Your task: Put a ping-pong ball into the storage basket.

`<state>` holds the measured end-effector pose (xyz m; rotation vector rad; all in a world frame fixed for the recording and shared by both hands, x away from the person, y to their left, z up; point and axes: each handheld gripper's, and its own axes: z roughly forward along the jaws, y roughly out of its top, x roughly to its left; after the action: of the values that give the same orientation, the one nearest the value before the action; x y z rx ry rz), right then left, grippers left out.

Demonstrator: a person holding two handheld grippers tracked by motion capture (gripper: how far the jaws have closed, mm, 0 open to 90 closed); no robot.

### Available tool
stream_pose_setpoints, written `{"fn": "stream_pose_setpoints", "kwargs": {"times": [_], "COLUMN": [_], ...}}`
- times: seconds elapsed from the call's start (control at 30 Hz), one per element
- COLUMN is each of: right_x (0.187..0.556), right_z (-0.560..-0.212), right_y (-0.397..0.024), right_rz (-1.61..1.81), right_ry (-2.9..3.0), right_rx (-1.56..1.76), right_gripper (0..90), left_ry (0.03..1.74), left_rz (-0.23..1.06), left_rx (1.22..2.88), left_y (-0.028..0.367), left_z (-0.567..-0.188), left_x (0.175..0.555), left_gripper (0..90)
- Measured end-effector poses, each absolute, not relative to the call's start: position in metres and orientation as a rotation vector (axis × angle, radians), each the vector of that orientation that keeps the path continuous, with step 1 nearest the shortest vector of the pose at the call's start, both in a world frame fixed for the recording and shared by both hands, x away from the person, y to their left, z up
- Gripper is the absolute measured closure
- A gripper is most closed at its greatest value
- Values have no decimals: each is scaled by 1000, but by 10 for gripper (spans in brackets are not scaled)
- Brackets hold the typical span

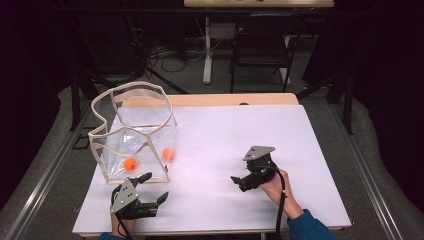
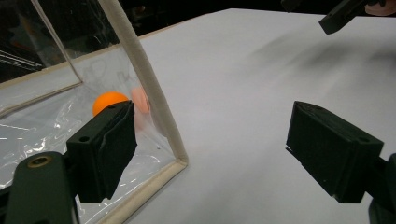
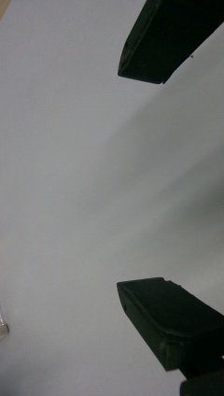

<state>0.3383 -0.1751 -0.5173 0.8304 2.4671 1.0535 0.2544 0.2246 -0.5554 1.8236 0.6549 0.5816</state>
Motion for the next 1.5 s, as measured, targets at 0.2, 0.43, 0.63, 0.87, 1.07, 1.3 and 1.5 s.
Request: {"fn": "stream_pose_setpoints", "kwargs": {"times": [0.2,0.43,0.63,0.87,1.07,1.3,1.5], "right_x": [331,322,316,310,306,301,297], "right_z": [-520,-522,-525,-530,-531,-534,-534], "right_y": [-185,-197,-205,-214,-227,-236,-245], "right_rz": [1048,1050,1058,1041,1048,1040,1045], "right_ry": [2452,2422,2423,2425,2398,2377,2361], "right_rx": [826,846,851,866,896,921,948], "right_gripper": [0,0,0,0,0,0,0], "left_ry": [656,653,651,658,658,658,655], "left_rz": [582,587,585,601,599,595,598], "left_rx": [1827,1826,1828,1822,1821,1825,1830], "left_y": [225,226,227,229,229,227,227], "left_z": [-556,-555,-555,-554,-554,-554,-554], "left_x": [255,254,254,254,254,254,253], "left_gripper": [159,159,159,159,159,159,159]}}
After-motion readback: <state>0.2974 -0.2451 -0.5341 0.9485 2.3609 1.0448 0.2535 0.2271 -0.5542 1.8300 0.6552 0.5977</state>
